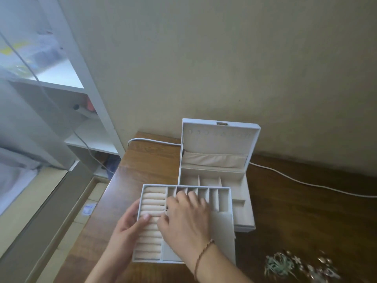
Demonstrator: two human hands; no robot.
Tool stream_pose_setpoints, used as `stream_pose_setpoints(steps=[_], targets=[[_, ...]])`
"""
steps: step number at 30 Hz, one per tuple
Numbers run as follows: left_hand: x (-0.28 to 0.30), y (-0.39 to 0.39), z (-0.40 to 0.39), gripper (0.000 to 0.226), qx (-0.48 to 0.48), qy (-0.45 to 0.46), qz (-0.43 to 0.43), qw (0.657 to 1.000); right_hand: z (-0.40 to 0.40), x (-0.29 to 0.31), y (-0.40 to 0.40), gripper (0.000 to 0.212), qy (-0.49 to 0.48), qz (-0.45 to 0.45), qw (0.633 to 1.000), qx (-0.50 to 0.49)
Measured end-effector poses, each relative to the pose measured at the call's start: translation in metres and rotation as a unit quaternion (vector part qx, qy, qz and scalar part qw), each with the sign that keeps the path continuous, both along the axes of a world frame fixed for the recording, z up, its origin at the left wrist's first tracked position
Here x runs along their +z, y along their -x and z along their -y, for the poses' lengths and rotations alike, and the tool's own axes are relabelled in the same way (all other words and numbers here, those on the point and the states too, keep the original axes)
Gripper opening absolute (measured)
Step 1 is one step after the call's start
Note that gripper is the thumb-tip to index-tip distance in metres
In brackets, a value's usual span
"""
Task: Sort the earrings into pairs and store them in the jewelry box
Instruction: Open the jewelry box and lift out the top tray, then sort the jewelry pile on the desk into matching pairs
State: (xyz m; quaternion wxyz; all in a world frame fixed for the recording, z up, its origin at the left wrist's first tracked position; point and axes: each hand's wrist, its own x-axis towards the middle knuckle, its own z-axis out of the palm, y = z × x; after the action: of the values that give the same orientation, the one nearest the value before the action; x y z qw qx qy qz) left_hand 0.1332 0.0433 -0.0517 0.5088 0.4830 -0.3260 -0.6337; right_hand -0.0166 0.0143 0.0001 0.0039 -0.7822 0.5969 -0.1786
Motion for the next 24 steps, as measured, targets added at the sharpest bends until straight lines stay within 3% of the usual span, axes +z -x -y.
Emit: stream_pose_setpoints(steps=[3,5,8,11,12,17,19,21,24], targets=[[-0.022,-0.027,-0.029,0.040,0.013,-0.046,-0.004,0.999,-0.037,-0.026,0.029,0.025,0.024,0.037,0.989,0.140],[-0.033,-0.036,-0.048,0.041,0.032,-0.077,0.005,0.997,-0.055,-0.043,0.065,0.028,0.058,0.089,0.981,0.164],[-0.041,-0.033,-0.073,0.041,0.030,-0.116,0.025,0.992,-0.076,-0.073,0.135,0.019,0.092,0.106,0.986,0.085],[-0.046,-0.020,-0.085,0.038,0.040,-0.134,0.080,0.987,-0.099,-0.094,0.202,0.036,0.052,0.089,0.994,-0.034],[-0.048,-0.014,-0.088,0.037,0.053,-0.131,0.138,0.980,-0.106,-0.097,0.221,0.037,0.029,0.087,0.993,-0.074],[-0.049,0.015,-0.086,0.026,0.121,-0.077,0.443,0.885,-0.128,-0.098,0.281,0.033,-0.050,0.087,0.971,-0.218],[-0.056,0.021,-0.085,0.042,0.121,-0.084,0.518,0.843,-0.130,-0.097,0.298,0.019,-0.074,0.088,0.963,-0.243],[-0.063,0.035,-0.086,0.059,0.147,-0.089,0.577,0.799,-0.130,-0.099,0.314,0.023,-0.097,0.073,0.961,-0.248],[-0.061,0.080,-0.086,0.056,0.231,-0.001,0.622,0.748,-0.131,-0.107,0.338,0.026,-0.131,0.059,0.963,-0.229]])
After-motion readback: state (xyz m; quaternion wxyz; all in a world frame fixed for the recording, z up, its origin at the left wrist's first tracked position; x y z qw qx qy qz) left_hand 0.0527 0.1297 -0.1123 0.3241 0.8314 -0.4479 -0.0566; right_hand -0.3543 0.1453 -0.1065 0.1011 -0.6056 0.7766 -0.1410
